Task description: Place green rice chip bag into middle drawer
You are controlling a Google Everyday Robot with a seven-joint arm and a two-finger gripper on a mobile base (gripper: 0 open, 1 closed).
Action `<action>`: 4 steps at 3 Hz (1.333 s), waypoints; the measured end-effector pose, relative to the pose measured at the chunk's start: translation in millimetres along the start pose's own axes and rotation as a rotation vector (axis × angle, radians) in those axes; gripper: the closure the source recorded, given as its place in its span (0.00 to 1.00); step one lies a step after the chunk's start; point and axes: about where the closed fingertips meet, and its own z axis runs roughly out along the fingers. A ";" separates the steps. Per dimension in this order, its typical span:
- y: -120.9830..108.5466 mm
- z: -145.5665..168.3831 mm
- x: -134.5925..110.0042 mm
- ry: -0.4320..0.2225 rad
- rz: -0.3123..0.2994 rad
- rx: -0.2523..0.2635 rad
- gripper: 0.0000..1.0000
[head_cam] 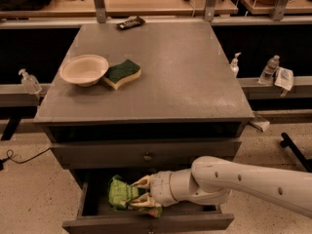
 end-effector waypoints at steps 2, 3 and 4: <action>2.6 0.6 -0.5 0.000 -0.019 -0.030 0.00; 7.8 -3.3 -3.8 -0.009 -0.033 -0.059 0.08; 21.7 -11.8 -12.1 -0.043 -0.034 -0.107 0.30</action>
Offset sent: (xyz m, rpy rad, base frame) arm -0.0042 0.0010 -0.0002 -0.0191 -0.0013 0.0782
